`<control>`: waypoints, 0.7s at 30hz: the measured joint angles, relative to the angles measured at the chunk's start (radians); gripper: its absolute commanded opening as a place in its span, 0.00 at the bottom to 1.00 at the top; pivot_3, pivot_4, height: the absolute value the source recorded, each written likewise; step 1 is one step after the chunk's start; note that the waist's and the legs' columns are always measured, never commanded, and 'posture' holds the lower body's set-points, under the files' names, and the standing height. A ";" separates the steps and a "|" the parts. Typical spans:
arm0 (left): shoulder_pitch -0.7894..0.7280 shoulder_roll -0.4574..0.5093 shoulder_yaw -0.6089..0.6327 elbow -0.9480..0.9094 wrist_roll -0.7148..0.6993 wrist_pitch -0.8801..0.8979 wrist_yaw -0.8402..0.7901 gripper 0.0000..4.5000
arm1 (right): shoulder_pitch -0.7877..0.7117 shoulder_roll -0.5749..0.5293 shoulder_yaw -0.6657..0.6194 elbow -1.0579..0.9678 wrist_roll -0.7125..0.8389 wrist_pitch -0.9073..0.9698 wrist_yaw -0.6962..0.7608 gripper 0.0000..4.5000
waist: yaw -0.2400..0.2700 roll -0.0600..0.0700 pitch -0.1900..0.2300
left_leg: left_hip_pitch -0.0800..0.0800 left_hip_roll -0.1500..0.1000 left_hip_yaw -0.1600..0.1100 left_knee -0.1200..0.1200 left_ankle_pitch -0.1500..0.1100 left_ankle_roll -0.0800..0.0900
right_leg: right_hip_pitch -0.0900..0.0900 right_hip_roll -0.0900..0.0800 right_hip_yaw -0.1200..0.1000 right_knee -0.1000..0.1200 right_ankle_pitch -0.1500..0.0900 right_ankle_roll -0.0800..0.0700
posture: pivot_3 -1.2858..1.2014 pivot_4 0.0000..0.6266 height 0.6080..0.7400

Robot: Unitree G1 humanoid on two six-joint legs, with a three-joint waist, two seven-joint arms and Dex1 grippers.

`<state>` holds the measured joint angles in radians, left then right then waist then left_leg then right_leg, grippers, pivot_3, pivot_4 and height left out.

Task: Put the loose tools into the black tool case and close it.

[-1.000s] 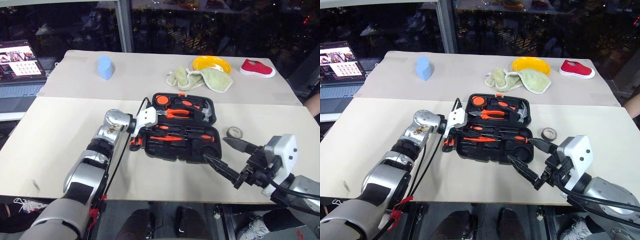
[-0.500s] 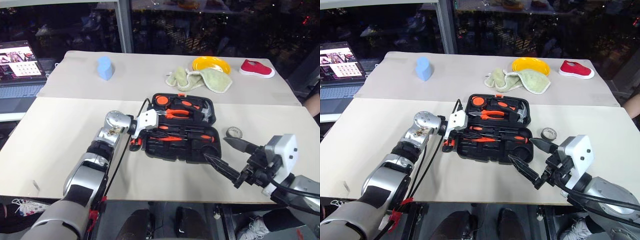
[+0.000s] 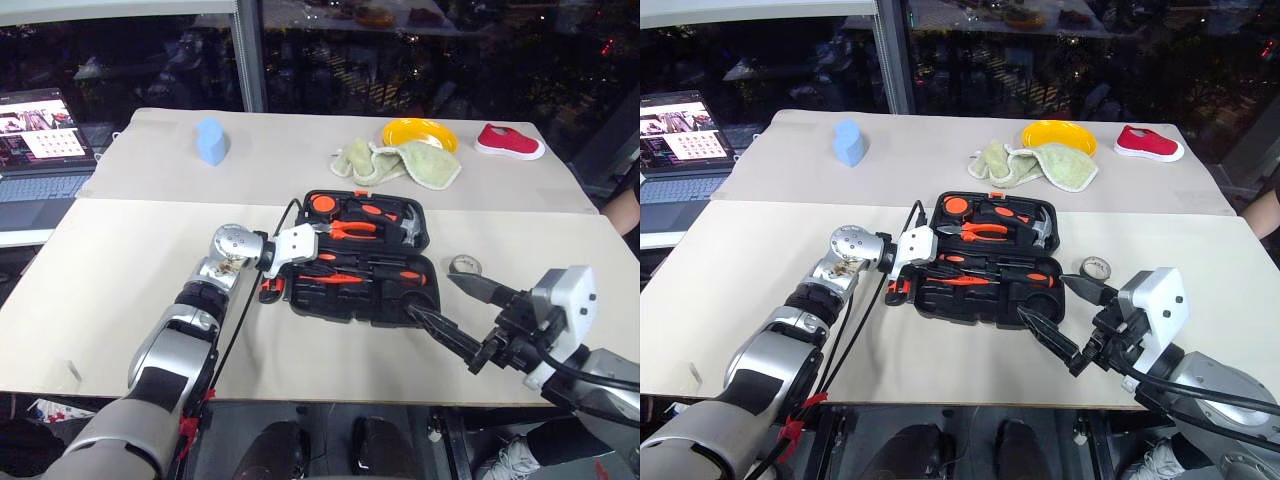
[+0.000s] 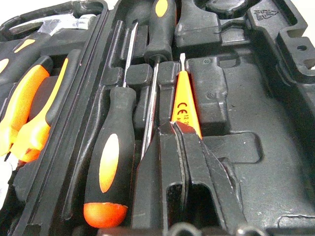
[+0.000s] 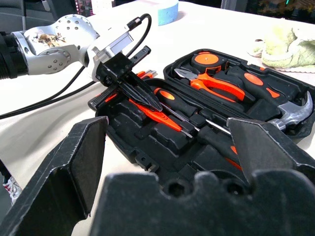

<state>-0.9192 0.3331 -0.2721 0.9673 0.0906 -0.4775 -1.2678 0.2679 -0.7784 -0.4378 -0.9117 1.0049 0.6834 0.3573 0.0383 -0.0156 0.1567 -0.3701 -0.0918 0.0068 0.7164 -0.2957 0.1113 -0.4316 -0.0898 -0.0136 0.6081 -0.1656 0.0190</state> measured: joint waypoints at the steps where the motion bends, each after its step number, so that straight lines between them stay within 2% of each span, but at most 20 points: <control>1: 0.000 0.000 -0.001 0.005 0.003 -0.005 0.008 0.01 | -0.003 0.000 0.000 0.001 0.000 0.000 0.002 1.00 | 0.000 0.000 0.000 | 0.001 0.000 0.000 0.000 0.000 0.000 | 0.001 0.000 0.000 0.000 -0.001 0.002 | 0.52 0.24 1.00; 4: 0.001 0.004 -0.001 0.012 0.004 -0.013 0.015 0.01 | -0.012 0.000 0.000 0.001 0.000 0.000 0.003 1.00 | 0.000 0.000 0.000 | 0.002 0.001 0.000 0.000 0.000 0.000 | 0.004 0.000 -0.001 -0.002 -0.005 0.009 | 0.52 0.24 1.00; 21: 0.034 0.024 0.004 -0.006 -0.014 -0.045 0.012 0.01 | -0.058 -0.005 0.028 0.038 -0.001 0.000 0.012 1.00 | -0.003 0.000 -0.005 | 0.002 0.001 0.000 -0.004 -0.003 -0.005 | 0.005 0.000 -0.001 -0.007 -0.005 0.008 | 0.52 0.24 1.00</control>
<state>-0.8854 0.3575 -0.2681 0.9617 0.0765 -0.5228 -1.2554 0.2095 -0.7830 -0.4095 -0.8738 1.0039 0.6834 0.3695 0.0355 -0.0157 0.1521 -0.3681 -0.0905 0.0064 0.7128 -0.2992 0.1063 -0.4270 -0.0899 -0.0146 0.6010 -0.1709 0.0275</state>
